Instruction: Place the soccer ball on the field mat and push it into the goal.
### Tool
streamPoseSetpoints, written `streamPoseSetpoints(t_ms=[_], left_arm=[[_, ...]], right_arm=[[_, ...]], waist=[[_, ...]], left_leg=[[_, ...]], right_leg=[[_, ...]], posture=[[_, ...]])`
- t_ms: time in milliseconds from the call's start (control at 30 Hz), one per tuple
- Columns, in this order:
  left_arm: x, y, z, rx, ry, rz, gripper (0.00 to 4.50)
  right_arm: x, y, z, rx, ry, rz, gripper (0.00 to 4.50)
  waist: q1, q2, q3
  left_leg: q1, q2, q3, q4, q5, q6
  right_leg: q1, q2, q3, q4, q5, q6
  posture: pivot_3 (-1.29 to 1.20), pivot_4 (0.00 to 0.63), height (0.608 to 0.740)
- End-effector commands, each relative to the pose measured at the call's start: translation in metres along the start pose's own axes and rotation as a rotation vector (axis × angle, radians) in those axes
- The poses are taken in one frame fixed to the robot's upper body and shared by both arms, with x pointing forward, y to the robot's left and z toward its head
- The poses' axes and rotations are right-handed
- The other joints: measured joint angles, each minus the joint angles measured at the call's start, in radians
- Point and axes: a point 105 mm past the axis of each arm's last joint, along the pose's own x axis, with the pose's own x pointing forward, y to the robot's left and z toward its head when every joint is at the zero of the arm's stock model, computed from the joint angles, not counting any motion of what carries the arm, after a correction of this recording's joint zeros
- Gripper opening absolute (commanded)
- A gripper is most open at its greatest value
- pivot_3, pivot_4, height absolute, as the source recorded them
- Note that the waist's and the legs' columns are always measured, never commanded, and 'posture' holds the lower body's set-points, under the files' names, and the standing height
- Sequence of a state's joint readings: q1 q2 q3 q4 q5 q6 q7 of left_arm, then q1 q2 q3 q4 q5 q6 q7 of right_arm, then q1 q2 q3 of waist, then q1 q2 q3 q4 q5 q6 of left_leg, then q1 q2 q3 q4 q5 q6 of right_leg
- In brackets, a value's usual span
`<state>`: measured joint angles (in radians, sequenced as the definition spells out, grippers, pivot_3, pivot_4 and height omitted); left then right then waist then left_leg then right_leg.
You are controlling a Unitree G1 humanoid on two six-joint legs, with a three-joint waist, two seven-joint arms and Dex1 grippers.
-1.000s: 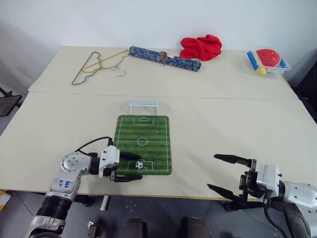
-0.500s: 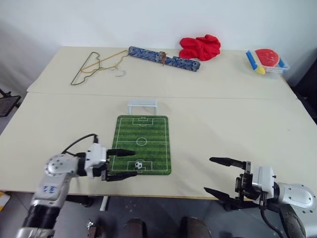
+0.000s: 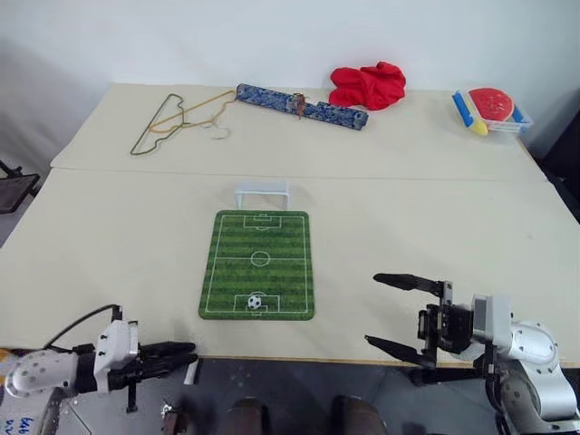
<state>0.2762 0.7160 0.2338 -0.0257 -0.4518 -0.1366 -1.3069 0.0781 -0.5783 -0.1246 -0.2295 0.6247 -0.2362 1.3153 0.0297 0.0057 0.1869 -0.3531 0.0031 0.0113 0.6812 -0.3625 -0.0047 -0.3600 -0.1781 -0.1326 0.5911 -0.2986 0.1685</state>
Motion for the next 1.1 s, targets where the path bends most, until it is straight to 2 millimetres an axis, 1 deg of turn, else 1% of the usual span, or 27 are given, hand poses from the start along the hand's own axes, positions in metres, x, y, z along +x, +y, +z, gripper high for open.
streamPoseSetpoints(t_ms=[33,167,233,300,500,667,733,767,800,833,900,1000,1067,1100], left_arm=[[0.023,-0.005,0.028,0.089,-0.079,-0.050,0.02],[0.042,-0.005,0.036,0.079,-0.106,-0.076,0.02],[0.053,0.000,0.038,0.077,-0.119,-0.075,0.02],[0.060,0.004,0.040,0.071,-0.129,-0.074,0.02],[0.083,0.023,0.045,0.099,-0.150,-0.077,0.02],[0.092,0.040,0.044,0.112,-0.135,-0.071,0.02],[0.097,0.051,0.044,0.143,-0.130,-0.053,0.02],[0.101,0.064,0.050,0.157,-0.152,-0.010,0.02],[0.105,0.074,0.055,0.165,-0.169,0.019,0.02],[0.107,0.088,0.065,0.182,-0.208,0.075,0.02],[0.109,0.106,0.076,0.207,-0.251,0.144,0.02],[0.109,0.117,0.089,0.240,-0.297,0.165,0.02],[0.103,0.119,0.094,0.249,-0.324,0.166,0.02],[0.099,0.116,0.093,0.247,-0.323,0.155,0.02]], right_arm=[[-0.014,-0.003,-0.002,-0.024,0.033,0.005,4.50],[-0.017,-0.004,-0.005,-0.017,0.042,0.002,4.50],[-0.016,-0.004,-0.006,-0.012,0.038,-0.002,4.50],[-0.016,-0.004,-0.006,-0.010,0.035,-0.005,4.50],[-0.019,0.003,-0.009,-0.007,0.034,-0.032,4.50],[-0.023,0.009,-0.013,-0.014,0.032,-0.065,4.50],[-0.024,0.010,-0.014,-0.019,0.029,-0.084,4.50],[-0.023,0.011,-0.014,-0.023,0.025,-0.101,4.50],[-0.023,0.011,-0.015,-0.025,0.022,-0.113,4.50],[-0.022,0.009,-0.015,-0.031,0.015,-0.150,4.50],[-0.022,0.005,-0.015,-0.038,0.003,-0.209,4.50],[-0.020,-0.008,-0.014,-0.054,-0.029,-0.361,4.50],[-0.017,-0.017,-0.014,-0.059,-0.042,-0.438,4.50],[-0.014,-0.019,-0.013,-0.058,-0.050,-0.446,4.50]], waist=[[-0.001,0.000,0.000],[-0.009,0.001,0.000],[-0.011,0.002,0.000],[-0.008,0.001,0.000],[-0.001,0.002,0.000],[-0.007,0.002,-0.001],[-0.007,0.002,-0.001],[-0.006,0.002,-0.001],[-0.003,0.002,-0.001],[0.003,0.002,0.000],[0.001,0.001,-0.001],[-0.007,0.001,-0.001],[-0.016,0.002,-0.001],[-0.020,0.001,-0.001]], left_leg=[[0.000,0.000,0.000,0.000,0.000,0.000],[0.001,0.000,0.001,0.000,0.000,0.000],[0.001,0.000,0.002,0.000,0.000,0.000],[0.001,0.000,0.002,0.000,0.000,0.000],[0.001,0.000,0.002,0.001,0.000,0.000],[0.001,-0.001,0.002,0.001,0.000,0.000],[0.001,-0.001,0.002,0.001,0.000,0.000],[0.001,-0.001,0.002,0.001,0.000,0.000],[0.001,-0.001,0.002,0.001,0.000,0.000],[0.001,-0.001,0.002,0.001,0.001,0.000],[0.001,-0.001,0.001,0.003,0.001,0.000],[0.001,-0.001,0.002,0.002,0.001,0.000],[0.001,-0.001,0.002,0.001,0.001,0.000],[0.001,-0.001,0.003,0.001,0.001,0.000]], right_leg=[[0.000,0.000,0.000,0.000,0.000,0.000],[0.000,0.000,0.001,0.000,0.000,0.000],[0.000,0.000,0.001,0.001,0.000,0.000],[0.000,0.000,0.001,0.001,0.000,0.000],[0.000,0.000,0.001,0.001,0.000,0.000],[0.000,0.000,0.001,0.001,0.000,0.000],[0.000,0.000,0.001,0.001,0.000,0.000],[0.000,0.000,0.001,0.001,0.000,0.000],[0.001,0.000,0.001,0.001,0.000,0.000],[0.001,0.000,0.001,0.001,0.000,0.000],[0.001,0.000,0.001,0.002,0.000,0.001],[0.001,0.000,0.001,0.001,0.001,0.001],[-0.001,0.000,0.001,0.001,0.001,0.001],[-0.001,0.000,0.001,0.001,0.001,0.001]], posture=[[0.00,0.150,0.740],[0.00,0.150,0.740],[0.00,0.150,0.740],[0.00,0.150,0.740],[0.00,0.150,0.740],[0.00,0.150,0.740],[0.00,0.150,0.740],[0.00,0.150,0.740],[0.00,0.150,0.740],[0.00,0.150,0.740],[0.00,0.150,0.740],[0.00,0.150,0.740],[0.00,0.150,0.740],[0.00,0.150,0.740]])
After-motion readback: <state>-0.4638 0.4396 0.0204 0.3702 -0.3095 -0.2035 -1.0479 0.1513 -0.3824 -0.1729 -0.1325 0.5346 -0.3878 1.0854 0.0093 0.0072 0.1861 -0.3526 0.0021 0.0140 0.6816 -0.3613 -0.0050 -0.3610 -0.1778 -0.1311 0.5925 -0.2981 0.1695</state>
